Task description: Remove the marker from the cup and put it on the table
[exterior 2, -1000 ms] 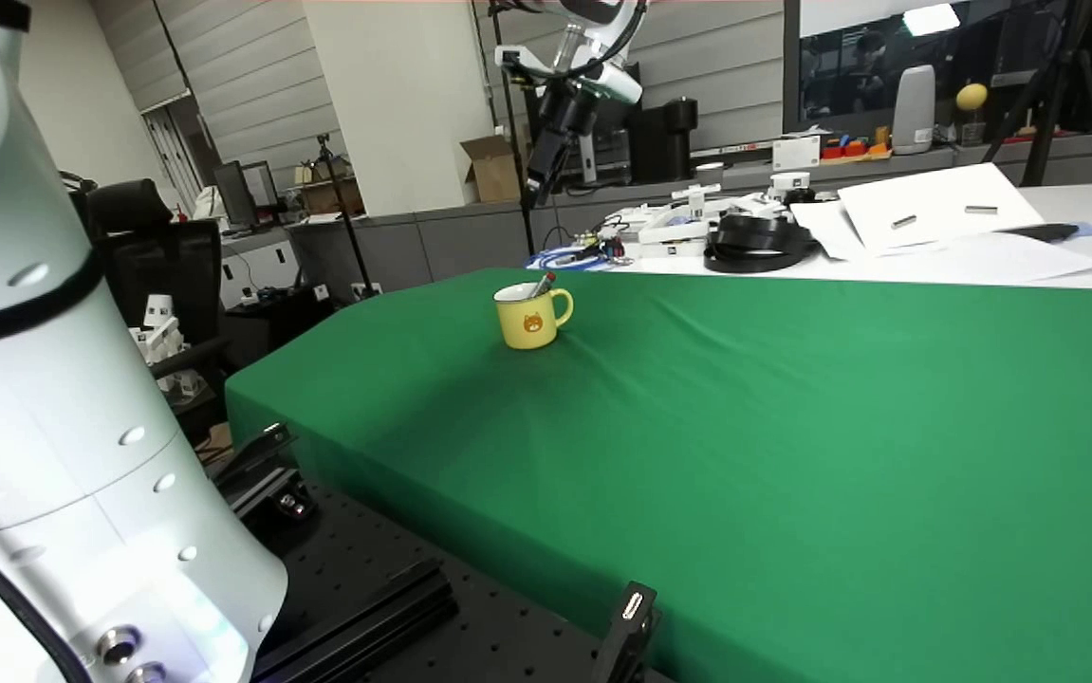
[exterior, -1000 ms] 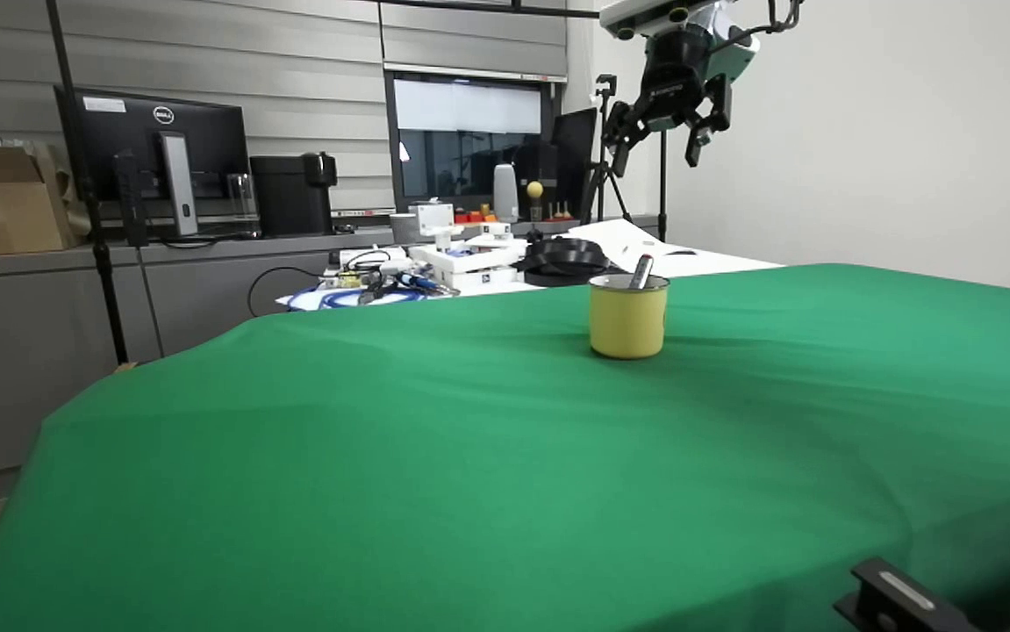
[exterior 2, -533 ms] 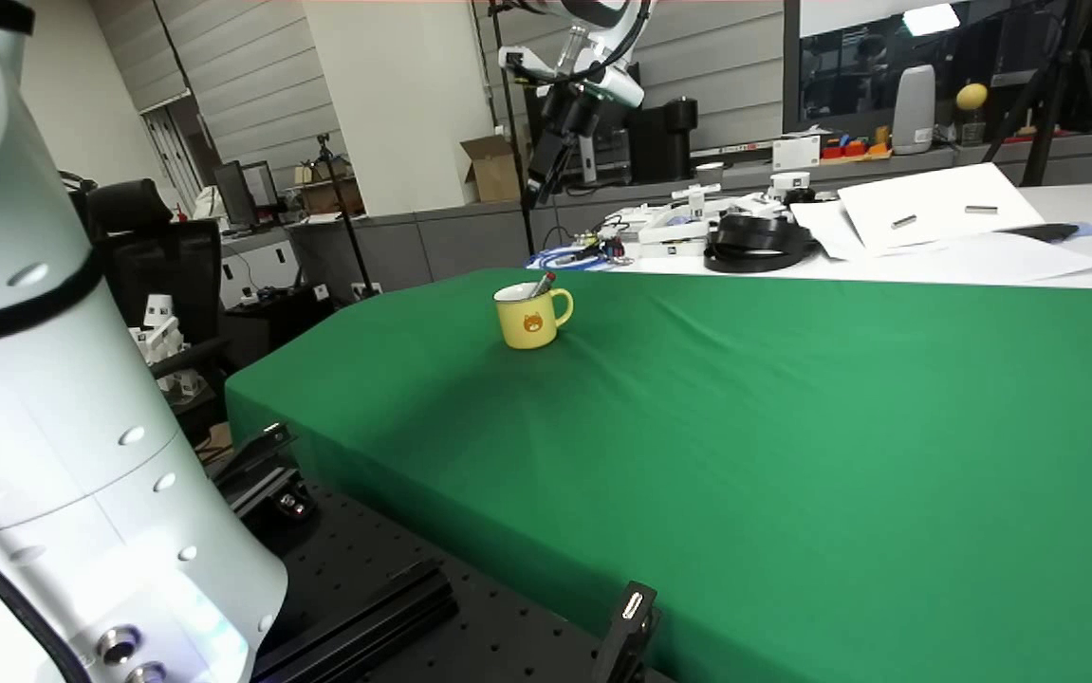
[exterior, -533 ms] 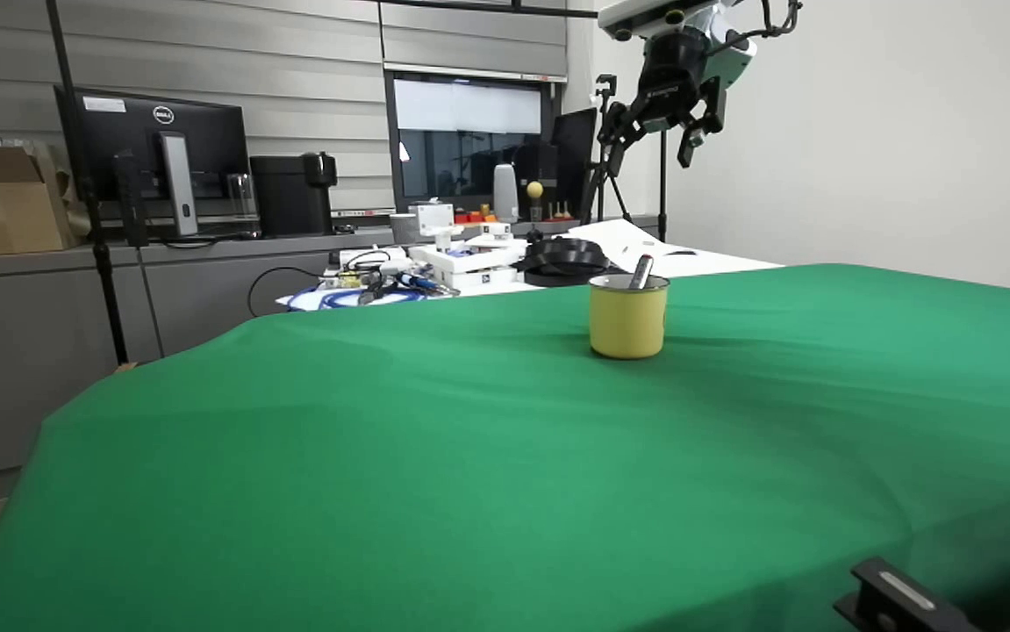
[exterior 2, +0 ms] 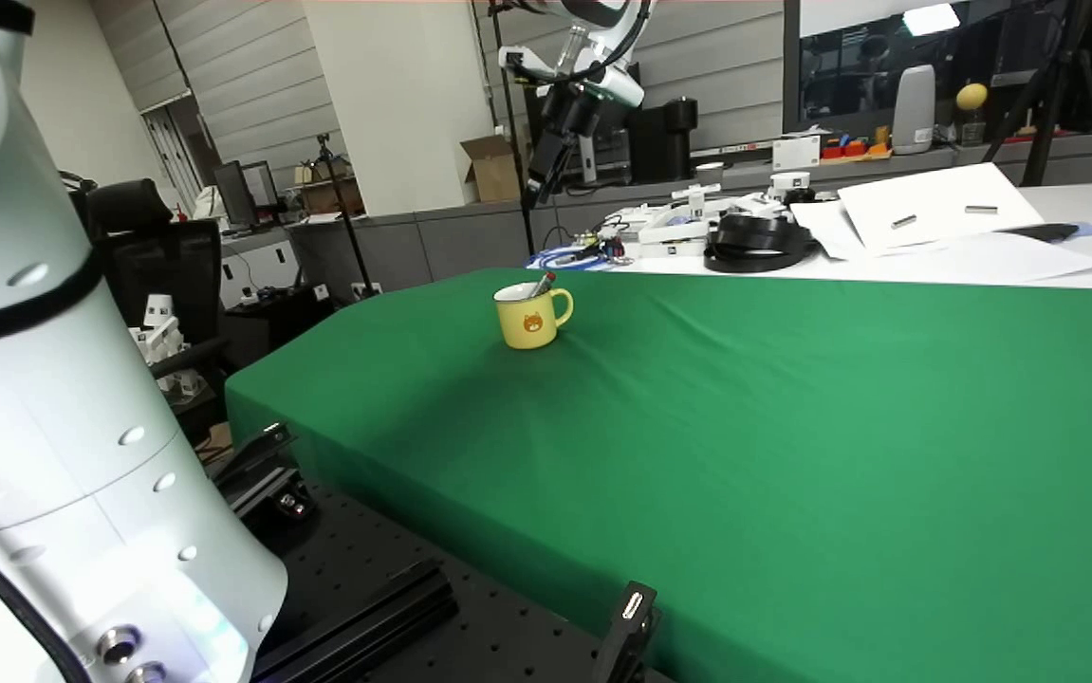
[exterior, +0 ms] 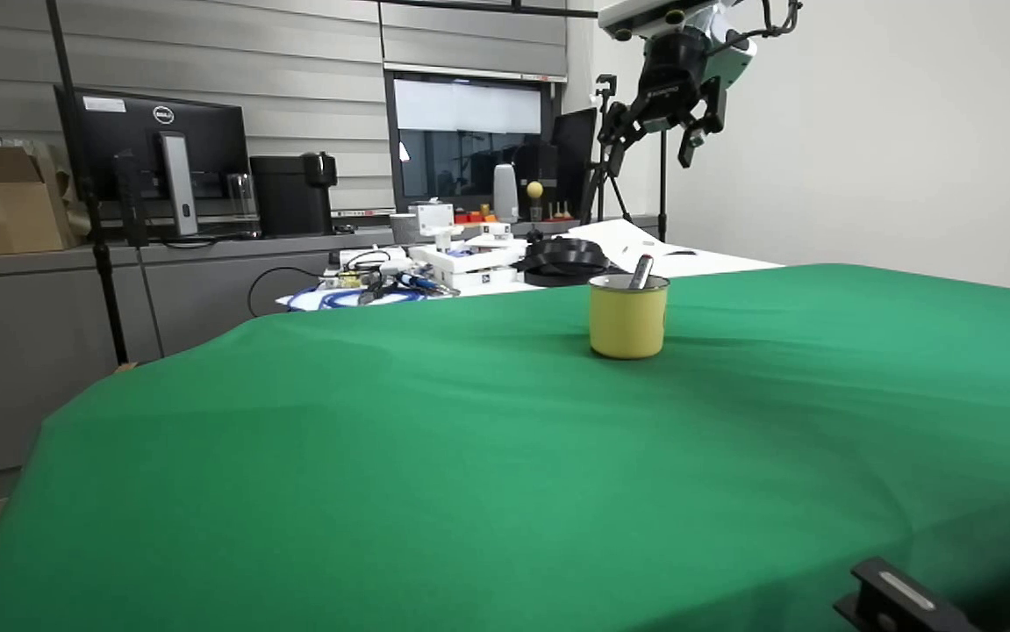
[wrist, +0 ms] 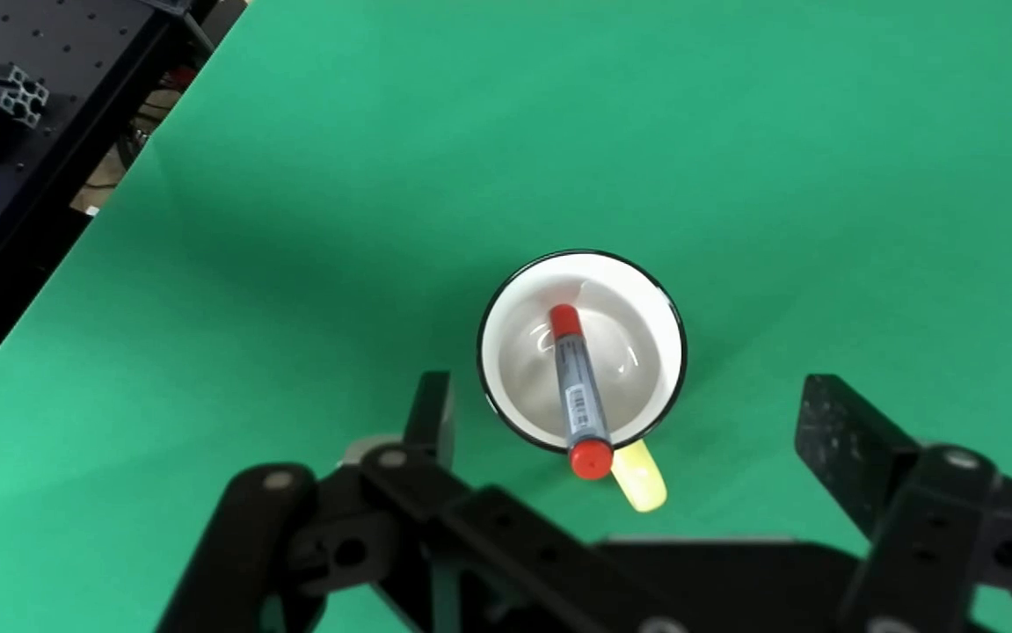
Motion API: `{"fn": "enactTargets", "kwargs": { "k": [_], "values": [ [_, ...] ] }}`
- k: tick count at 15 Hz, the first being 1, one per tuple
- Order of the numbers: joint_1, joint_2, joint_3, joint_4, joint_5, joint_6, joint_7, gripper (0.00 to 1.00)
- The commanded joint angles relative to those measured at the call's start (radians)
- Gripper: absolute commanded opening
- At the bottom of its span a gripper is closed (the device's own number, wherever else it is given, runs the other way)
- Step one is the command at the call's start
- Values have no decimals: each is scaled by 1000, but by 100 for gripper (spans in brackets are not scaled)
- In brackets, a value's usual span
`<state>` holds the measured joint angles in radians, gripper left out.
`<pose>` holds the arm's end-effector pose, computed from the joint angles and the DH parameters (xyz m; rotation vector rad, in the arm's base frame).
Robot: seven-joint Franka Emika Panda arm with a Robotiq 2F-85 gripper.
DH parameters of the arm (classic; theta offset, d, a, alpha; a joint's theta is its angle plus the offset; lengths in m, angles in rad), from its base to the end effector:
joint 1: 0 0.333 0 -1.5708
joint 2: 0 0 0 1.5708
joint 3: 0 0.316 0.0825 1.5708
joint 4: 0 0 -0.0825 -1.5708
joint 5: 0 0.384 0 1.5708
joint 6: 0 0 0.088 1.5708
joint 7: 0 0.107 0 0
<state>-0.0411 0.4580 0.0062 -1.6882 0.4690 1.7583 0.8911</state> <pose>0.6280 0.0178 0.3160 -2.3820 1.4718 0.7619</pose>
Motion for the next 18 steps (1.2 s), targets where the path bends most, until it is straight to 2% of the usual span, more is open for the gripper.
{"fn": "enactTargets", "kwargs": {
  "k": [1,8,13,18],
  "values": [
    [21,-5,-23,-9,6,23,16,100],
    [-26,61,-33,-71,102,239,-71,100],
    [-45,106,-39,-82,147,248,-92,100],
    [-30,102,-42,-97,141,231,-57,100]
  ]
}}
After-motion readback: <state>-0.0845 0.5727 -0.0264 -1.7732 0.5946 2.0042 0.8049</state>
